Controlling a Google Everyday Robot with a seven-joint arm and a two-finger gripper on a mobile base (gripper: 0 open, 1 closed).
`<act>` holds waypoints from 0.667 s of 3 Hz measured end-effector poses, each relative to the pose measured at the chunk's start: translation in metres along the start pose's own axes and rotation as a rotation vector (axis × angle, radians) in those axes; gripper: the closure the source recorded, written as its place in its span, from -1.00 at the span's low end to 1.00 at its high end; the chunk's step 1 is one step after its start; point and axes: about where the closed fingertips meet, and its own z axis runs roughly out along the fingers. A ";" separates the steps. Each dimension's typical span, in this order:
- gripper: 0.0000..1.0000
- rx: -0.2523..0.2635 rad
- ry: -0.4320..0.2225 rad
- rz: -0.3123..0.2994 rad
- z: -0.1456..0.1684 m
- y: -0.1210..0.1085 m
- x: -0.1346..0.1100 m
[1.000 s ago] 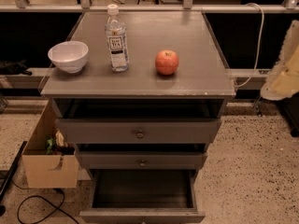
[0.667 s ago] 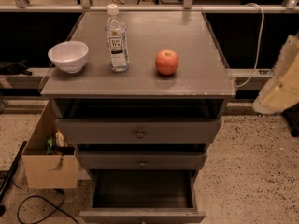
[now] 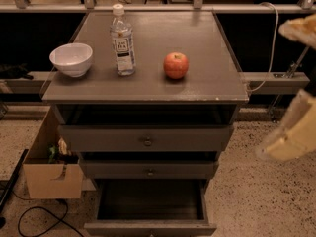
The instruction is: Close bottom drawer
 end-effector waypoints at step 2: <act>-0.01 -0.195 -0.163 0.080 0.088 0.074 0.045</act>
Offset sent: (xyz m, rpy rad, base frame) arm -0.0185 0.0144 -0.2083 0.3233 0.2641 0.1843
